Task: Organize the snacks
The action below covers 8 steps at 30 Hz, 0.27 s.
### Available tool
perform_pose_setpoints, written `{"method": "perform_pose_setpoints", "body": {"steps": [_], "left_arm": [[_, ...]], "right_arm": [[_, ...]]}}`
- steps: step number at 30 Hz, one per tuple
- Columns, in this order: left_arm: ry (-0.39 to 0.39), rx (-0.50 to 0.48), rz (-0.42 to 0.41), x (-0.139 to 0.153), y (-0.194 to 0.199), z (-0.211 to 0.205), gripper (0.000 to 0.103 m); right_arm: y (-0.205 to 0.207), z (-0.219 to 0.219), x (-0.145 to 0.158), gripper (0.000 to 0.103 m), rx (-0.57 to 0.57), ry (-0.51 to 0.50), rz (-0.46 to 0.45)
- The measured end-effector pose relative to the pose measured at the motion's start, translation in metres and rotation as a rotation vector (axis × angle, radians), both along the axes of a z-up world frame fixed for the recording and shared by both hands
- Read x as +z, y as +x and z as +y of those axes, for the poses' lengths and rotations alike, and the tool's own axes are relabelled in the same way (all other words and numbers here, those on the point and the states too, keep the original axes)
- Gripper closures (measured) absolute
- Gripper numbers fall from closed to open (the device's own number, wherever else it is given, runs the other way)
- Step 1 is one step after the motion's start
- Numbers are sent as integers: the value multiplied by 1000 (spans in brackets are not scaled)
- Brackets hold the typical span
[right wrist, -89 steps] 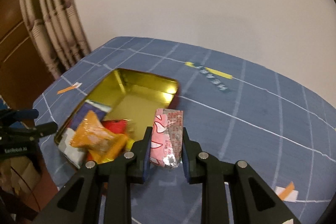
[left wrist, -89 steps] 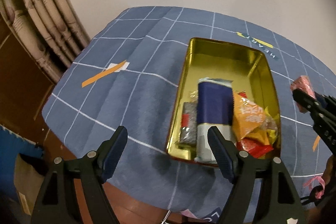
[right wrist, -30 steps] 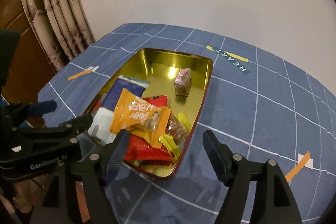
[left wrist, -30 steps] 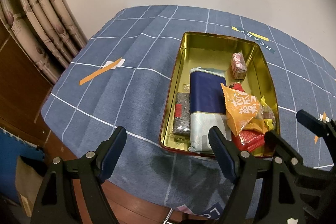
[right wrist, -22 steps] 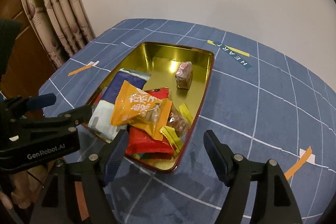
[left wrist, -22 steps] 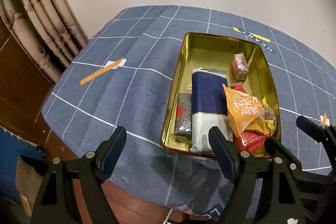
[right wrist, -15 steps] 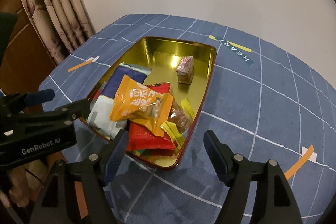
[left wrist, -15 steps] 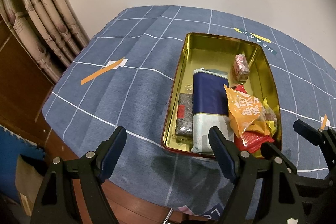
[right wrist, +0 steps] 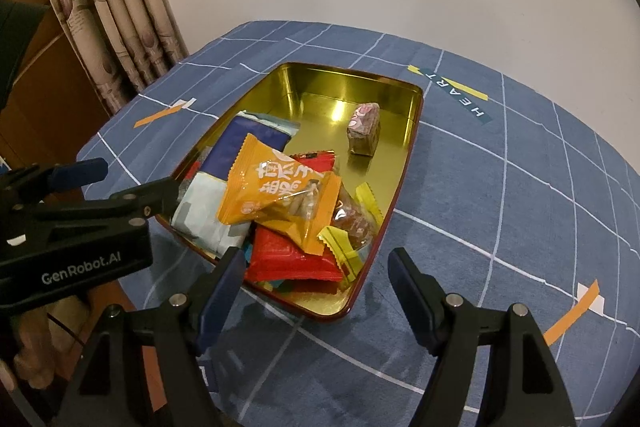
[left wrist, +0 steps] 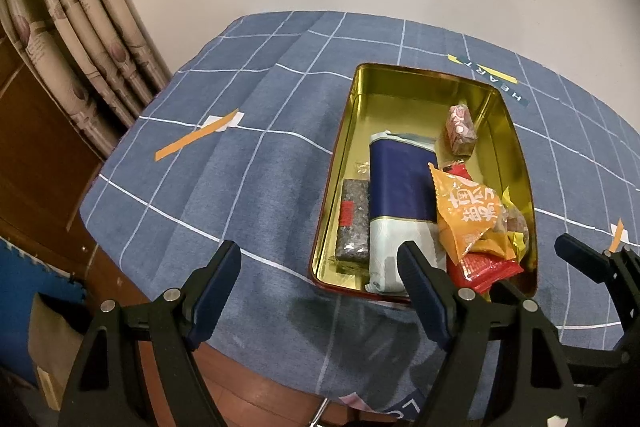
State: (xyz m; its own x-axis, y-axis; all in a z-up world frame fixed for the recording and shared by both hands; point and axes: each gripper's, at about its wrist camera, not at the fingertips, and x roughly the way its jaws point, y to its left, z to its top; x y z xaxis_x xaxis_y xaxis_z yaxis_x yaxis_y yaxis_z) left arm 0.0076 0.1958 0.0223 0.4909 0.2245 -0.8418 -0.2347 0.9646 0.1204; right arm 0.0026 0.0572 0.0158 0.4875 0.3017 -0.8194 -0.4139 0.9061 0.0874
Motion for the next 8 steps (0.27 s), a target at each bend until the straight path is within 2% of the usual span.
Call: {"method": "perform_pose_setpoints", "body": {"steps": [8], "left_arm": [[-20, 6, -3, 0, 1, 3, 21]], "right_arm": [[-1, 0, 1, 27, 0, 1, 0]]}}
